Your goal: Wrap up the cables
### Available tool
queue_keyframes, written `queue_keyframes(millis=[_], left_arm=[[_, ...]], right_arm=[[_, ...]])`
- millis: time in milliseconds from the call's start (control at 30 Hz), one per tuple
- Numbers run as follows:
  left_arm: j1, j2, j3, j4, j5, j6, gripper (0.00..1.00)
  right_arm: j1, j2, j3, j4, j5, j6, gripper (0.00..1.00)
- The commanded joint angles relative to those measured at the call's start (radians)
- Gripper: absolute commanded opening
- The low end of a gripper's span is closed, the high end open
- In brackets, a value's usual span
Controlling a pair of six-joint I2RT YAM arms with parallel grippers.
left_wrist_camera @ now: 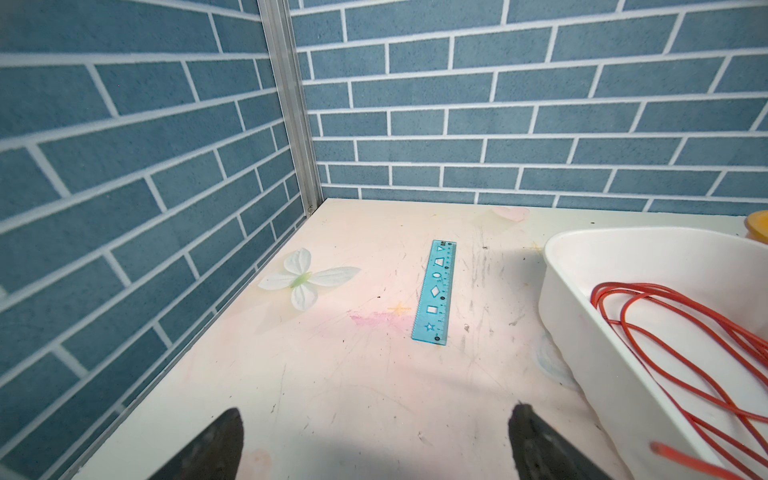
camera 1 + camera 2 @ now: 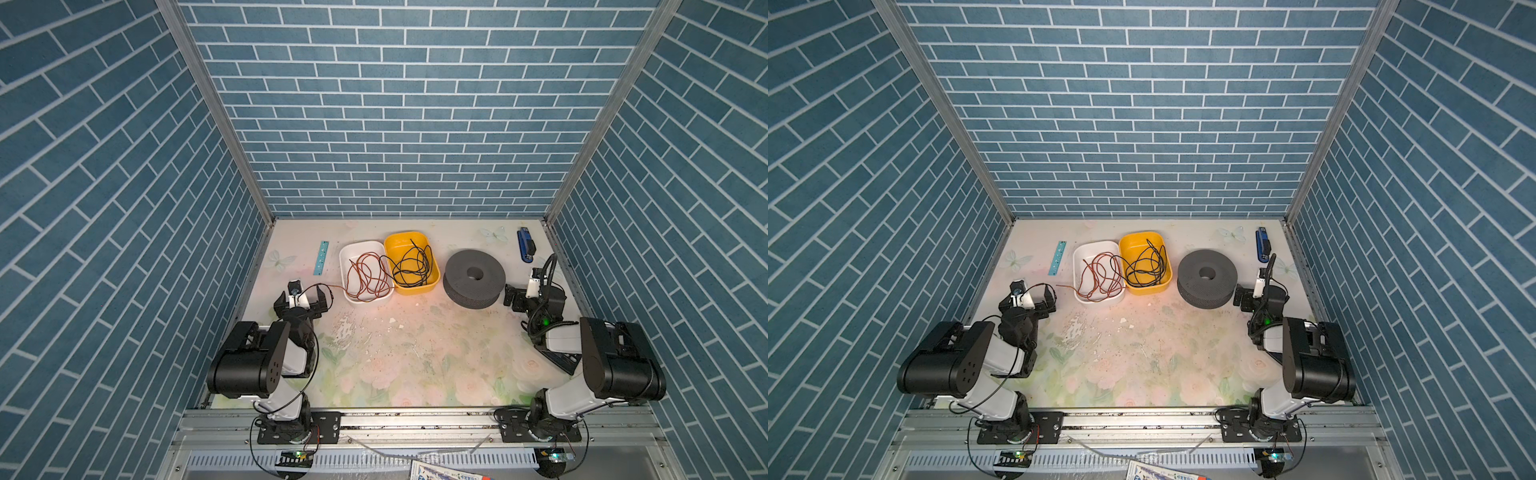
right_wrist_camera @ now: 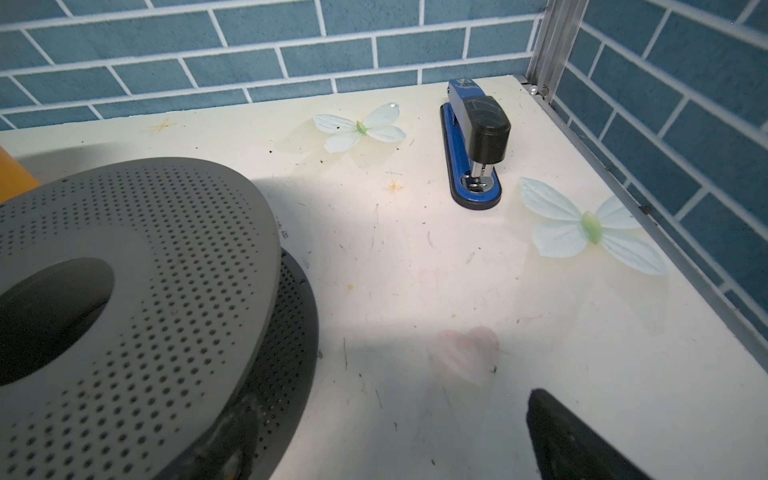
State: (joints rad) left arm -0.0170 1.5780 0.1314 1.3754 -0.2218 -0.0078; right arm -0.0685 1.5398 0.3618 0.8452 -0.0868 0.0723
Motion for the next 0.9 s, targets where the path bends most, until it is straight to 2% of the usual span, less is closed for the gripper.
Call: queue_keyframes(millis=[0, 100, 200, 300, 367, 433, 500, 667, 767, 867], left_arm=[[0.006, -0.023, 0.039, -0.081, 0.008, 0.001, 1.0], [0.003, -0.041, 0.037, -0.088, 0.03, 0.014, 1.0], [-0.016, -0.098, 0.005, -0.075, -0.024, 0.018, 1.0], [-0.035, -0.222, -0.023, -0.127, -0.081, 0.024, 1.0], [-0.041, -0.359, -0.001, -0.281, -0.111, 0.017, 1.0], [-0.041, -0.529, 0.085, -0.584, -0.142, -0.026, 1.0], [-0.041, -0.624, 0.174, -0.811, -0.165, -0.043, 1.0], [-0.042, -0.755, 0.343, -1.177, -0.138, -0.122, 1.0], [-0.043, -0.773, 0.448, -1.383, -0.026, -0.17, 1.0], [-0.043, -0.75, 0.56, -1.594, 0.057, -0.215, 1.0]], right_arm=[[0.001, -0.002, 0.03, 0.021, -0.007, -0.035, 0.99], [0.019, -0.031, 0.016, 0.02, 0.005, -0.052, 0.99], [0.036, -0.161, 0.014, -0.079, 0.054, -0.061, 0.99], [0.053, -0.319, 0.029, -0.233, 0.074, -0.043, 0.99], [0.064, -0.415, 0.064, -0.36, 0.085, 0.0, 0.99], [0.085, -0.483, 0.095, -0.438, 0.103, 0.01, 0.99], [0.108, -0.526, 0.135, -0.524, 0.124, 0.027, 0.99], [0.165, -0.575, 0.253, -0.737, 0.118, 0.113, 0.99], [0.209, -0.581, 0.304, -0.81, 0.071, 0.151, 0.99], [0.257, -0.588, 0.335, -0.85, 0.078, 0.209, 0.99]])
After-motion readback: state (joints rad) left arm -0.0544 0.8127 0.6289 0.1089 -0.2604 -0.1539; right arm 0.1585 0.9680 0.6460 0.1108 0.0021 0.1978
